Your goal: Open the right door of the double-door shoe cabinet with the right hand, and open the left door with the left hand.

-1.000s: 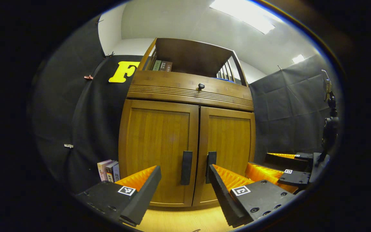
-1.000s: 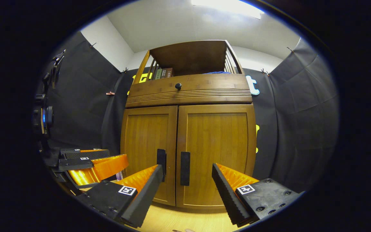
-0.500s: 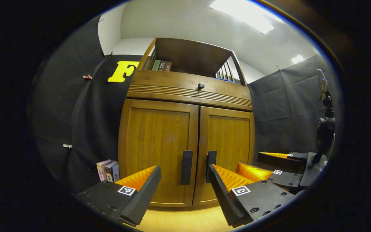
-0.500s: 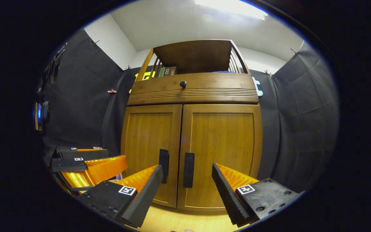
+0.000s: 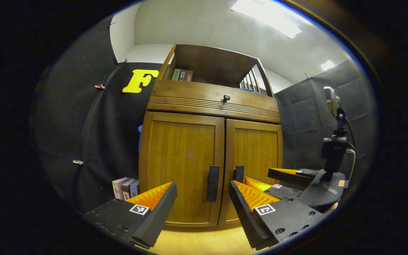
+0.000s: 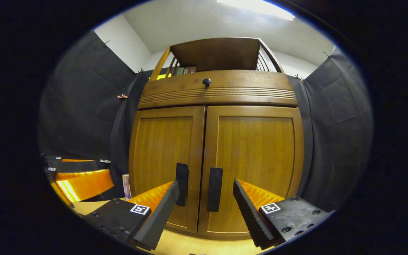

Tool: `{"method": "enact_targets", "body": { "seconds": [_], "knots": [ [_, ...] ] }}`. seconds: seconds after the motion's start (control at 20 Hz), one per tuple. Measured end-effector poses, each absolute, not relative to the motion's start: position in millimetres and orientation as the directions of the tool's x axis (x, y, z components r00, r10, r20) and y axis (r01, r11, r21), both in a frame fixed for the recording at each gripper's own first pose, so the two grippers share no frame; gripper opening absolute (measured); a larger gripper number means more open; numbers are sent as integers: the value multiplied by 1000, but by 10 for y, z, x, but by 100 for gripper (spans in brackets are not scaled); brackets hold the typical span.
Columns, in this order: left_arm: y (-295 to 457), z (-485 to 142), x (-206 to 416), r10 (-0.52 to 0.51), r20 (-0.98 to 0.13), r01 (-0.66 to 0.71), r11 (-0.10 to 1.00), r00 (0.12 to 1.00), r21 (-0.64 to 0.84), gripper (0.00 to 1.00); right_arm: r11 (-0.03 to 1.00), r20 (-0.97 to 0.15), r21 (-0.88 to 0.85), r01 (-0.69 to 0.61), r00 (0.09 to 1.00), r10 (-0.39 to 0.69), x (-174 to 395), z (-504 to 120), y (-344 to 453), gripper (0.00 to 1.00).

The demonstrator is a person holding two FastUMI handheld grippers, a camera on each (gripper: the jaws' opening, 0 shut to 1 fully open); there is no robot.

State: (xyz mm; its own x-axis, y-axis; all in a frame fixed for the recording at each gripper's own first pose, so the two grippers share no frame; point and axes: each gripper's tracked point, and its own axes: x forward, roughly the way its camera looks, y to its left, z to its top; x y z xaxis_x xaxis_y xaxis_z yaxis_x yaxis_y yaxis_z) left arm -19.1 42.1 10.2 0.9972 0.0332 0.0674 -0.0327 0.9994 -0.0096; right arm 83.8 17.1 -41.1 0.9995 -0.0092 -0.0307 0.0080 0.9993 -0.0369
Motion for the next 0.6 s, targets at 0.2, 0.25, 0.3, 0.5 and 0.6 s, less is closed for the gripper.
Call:
{"method": "enact_targets", "body": {
  "seconds": [0.2, 0.25, 0.3, 0.5, 0.6],
  "knots": [
    [591, 80, -233, 60, 66, -60, 998, 996, -9, 92, 998, -39, -59, 36, 998, -39, 1131, -547, 135, 96],
    [634, 67, -250, 66, 62, -65, 998, 996, -8, 92, 996, -43, -69, 49, 998, -52, 1197, -591, 100, 96],
    [672, 52, -257, 71, 58, -71, 997, 996, -6, 92, 996, -47, -73, 60, 997, -63, 1273, -633, 74, 95],
    [888, 9, -289, 108, 35, -108, 994, 994, -1, 92, 995, -62, -49, 85, 994, -88, 1510, -784, 12, 93],
    [996, -23, -314, 125, 23, -125, 992, 992, -9, 92, 993, -79, -63, 99, 991, -104, 1631, -879, -35, 93]
  ]
}}
